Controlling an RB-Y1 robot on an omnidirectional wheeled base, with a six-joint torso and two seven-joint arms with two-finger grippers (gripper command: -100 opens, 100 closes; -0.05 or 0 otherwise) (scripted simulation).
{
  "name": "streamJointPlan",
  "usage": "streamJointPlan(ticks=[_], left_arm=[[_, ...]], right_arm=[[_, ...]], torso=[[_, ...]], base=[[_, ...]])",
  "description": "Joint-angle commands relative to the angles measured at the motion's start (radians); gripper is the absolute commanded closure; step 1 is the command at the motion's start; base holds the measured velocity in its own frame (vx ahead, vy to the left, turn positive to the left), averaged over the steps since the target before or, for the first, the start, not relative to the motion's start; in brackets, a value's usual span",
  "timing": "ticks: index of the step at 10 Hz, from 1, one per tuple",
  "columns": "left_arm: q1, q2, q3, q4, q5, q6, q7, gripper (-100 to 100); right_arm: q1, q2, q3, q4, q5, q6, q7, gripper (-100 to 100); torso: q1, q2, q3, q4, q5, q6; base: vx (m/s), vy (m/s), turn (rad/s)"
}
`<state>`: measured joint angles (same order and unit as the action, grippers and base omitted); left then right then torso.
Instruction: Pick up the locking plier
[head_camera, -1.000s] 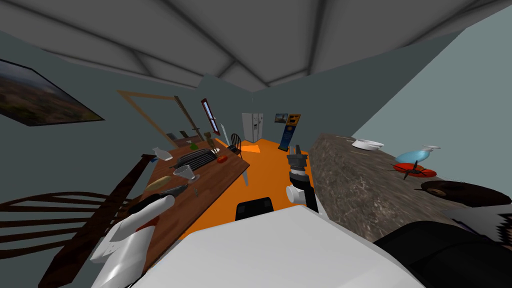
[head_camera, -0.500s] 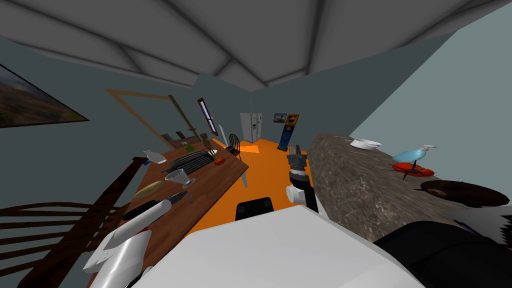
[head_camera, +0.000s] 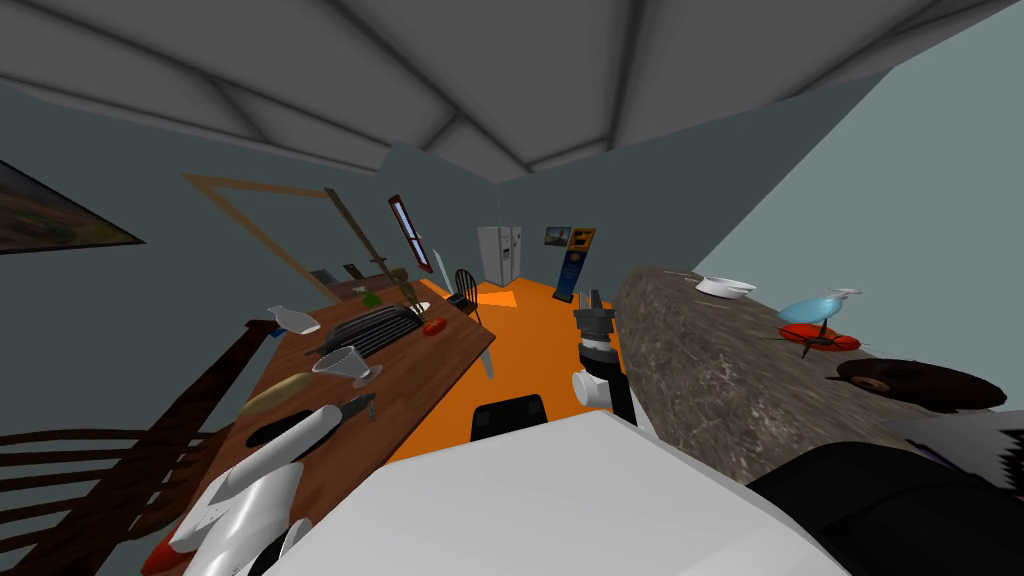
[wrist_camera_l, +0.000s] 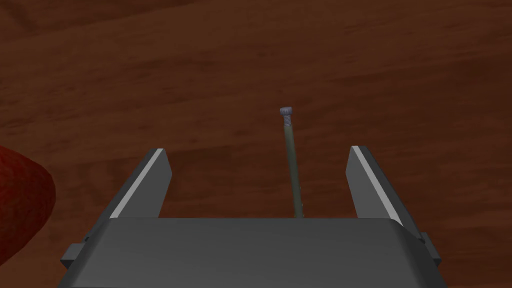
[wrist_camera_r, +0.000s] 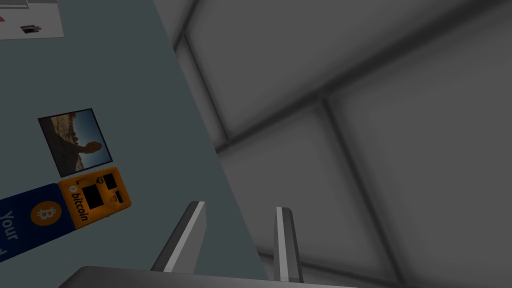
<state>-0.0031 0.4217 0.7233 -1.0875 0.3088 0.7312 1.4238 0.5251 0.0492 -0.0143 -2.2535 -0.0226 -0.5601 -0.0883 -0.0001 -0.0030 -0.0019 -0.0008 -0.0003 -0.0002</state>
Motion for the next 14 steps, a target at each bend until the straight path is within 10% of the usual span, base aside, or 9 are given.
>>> streamJointPlan(ticks=[1,5,6,7,10,11,14], left_arm=[[0.003,-0.002,0.013,0.03,0.007,0.026,0.026,-100],[-0.007,0.0,0.028,0.088,0.009,0.051,0.059,-100],[-0.008,0.0,0.029,0.09,0.009,0.054,0.064,0],[-0.005,-0.012,0.023,0.107,-0.001,0.026,0.077,-100],[-0.003,-0.023,0.017,0.121,-0.01,0.003,0.089,-100],[-0.004,-0.024,0.017,0.123,-0.012,-0.001,0.092,100],[-0.004,-0.023,0.018,0.122,-0.011,-0.002,0.092,100]], right_arm=[[0.0,0.0,0.0,0.0,0.0,0.0,0.0,0],[0.0,0.0,0.0,0.0,0.0,0.0,0.0,0],[0.0,0.0,0.0,0.0,0.0,0.0,0.0,0],[0.0,0.0,0.0,0.0,0.0,0.0,0.0,0],[0.0,0.0,0.0,0.0,0.0,0.0,0.0,0],[0.0,0.0,0.0,0.0,0.0,0.0,0.0,0],[0.0,0.0,0.0,0.0,0.0,0.0,0.0,0]], torso=[[0.0,0.0,0.0,0.0,0.0,0.0],[0.0,0.0,0.0,0.0,0.0,0.0],[0.0,0.002,0.001,0.0,0.0,0.0],[0.0,0.003,0.002,0.001,0.0,0.0],[0.006,0.003,0.002,0.001,0.001,0.0],[0.003,0.003,0.002,0.001,0.001,0.0],[0.0,0.003,0.002,0.0,0.001,0.0]], base=[[0.06,-0.002,-0.054],[0.047,-0.002,-0.037],[0.0,0.0,0.0],[0.007,0.039,-0.071],[0.006,0.072,-0.056],[0.001,0.008,0.002],[0.0,0.002,0.004]])
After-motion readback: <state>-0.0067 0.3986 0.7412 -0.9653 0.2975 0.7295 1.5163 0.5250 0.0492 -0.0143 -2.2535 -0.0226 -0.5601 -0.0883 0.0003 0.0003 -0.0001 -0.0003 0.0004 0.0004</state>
